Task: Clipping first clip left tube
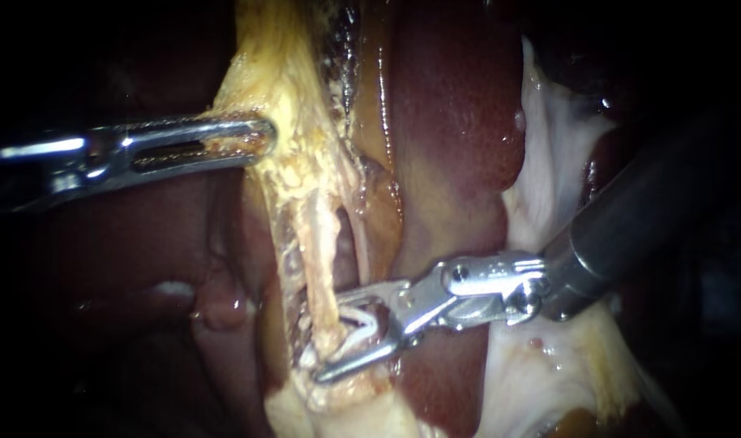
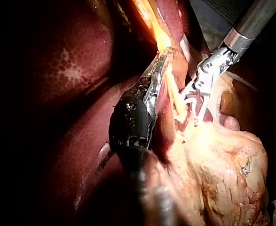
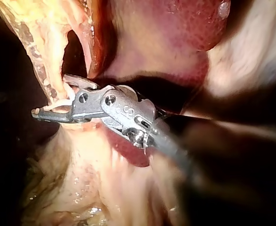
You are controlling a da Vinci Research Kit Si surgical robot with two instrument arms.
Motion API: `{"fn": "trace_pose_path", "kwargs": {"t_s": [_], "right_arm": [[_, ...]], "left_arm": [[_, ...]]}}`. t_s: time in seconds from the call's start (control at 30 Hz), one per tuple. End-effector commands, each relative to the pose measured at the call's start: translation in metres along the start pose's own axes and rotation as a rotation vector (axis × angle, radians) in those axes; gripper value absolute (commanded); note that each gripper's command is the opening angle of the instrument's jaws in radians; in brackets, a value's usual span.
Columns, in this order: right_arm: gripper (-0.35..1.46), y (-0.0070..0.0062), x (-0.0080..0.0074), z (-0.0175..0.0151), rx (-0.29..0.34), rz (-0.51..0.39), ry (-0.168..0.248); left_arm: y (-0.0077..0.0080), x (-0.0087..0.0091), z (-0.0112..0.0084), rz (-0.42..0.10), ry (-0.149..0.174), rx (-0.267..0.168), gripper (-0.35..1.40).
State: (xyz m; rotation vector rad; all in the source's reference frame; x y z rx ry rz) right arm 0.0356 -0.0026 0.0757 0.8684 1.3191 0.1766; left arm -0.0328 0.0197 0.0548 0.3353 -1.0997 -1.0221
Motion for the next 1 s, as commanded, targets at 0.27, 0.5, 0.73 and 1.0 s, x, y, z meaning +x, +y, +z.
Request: {"fn": "trace_pose_path", "kwargs": {"t_s": [0.27, 0.5, 0.73, 1.0], "right_arm": [[0.25, 0.0000, 0.0001, 0.0006, 0.034, 0.016, 0.022], [-0.35, 0.0001, -0.0003, -0.0001, 0.007, 0.015, 0.026], [-0.35, 0.0005, -0.0007, -0.0004, 0.005, 0.015, 0.020], [-0.35, 0.0004, -0.0008, -0.0003, 0.006, 0.014, 0.019]], "left_arm": [[0.0000, 0.0000, 0.0000, 0.000, 0.000, 0.000, -0.35], [0.0000, 0.0000, 0.0001, 0.000, 0.000, 0.000, -0.35], [0.0000, 0.0001, 0.0001, 0.000, 0.000, 0.000, -0.35], [0.0000, 0.0001, 0.0000, 0.000, 0.000, 0.000, -0.35]]}}
